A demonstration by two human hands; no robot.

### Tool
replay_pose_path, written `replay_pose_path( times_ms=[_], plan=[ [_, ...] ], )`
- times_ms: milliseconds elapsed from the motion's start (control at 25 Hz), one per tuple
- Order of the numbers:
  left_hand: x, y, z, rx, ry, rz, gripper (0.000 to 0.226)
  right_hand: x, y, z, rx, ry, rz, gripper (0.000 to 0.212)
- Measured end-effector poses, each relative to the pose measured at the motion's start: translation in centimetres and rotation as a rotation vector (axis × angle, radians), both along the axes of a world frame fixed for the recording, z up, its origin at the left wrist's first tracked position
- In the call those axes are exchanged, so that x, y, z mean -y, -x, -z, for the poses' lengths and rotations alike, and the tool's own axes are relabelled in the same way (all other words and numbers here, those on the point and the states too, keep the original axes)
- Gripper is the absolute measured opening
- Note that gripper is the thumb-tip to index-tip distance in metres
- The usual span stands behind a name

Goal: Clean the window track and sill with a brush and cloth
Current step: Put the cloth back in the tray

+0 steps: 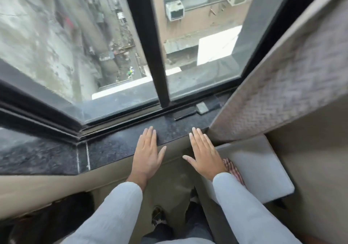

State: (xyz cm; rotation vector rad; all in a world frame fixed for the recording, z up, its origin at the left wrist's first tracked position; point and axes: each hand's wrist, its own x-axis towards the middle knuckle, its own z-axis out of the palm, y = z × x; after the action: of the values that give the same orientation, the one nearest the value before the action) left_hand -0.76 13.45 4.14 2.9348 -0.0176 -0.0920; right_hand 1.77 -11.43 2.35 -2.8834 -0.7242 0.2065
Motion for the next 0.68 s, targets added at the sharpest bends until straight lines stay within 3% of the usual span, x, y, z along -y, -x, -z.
replay_pose_path(
  times_ms=[160,320,440,560,680],
  plan=[
    [-6.0,2.5,0.1,-0.146,-0.089,-0.209,0.088,-3.4,-2.7,0.0,0.011,0.000,-0.099,0.084],
    [-7.3,3.4,0.6,-0.169,-0.122,-0.189,0.089,-3.4,-7.2,0.2,0.132,-0.064,-0.047,0.049],
    [-7.2,3.3,1.0,-0.186,-0.136,-0.205,0.090,-2.6,-11.9,-0.7,0.230,0.092,-0.054,0.047],
    [-7.2,3.4,1.1,-0.209,-0.150,-0.203,0.091,-5.0,-14.1,-2.0,0.249,0.235,-0.189,0.028],
    [-7.4,3.5,1.5,-0.199,-0.160,-0.203,0.092,-10.0,-12.2,-4.2,0.213,0.174,-0.339,0.021]
  ],
)
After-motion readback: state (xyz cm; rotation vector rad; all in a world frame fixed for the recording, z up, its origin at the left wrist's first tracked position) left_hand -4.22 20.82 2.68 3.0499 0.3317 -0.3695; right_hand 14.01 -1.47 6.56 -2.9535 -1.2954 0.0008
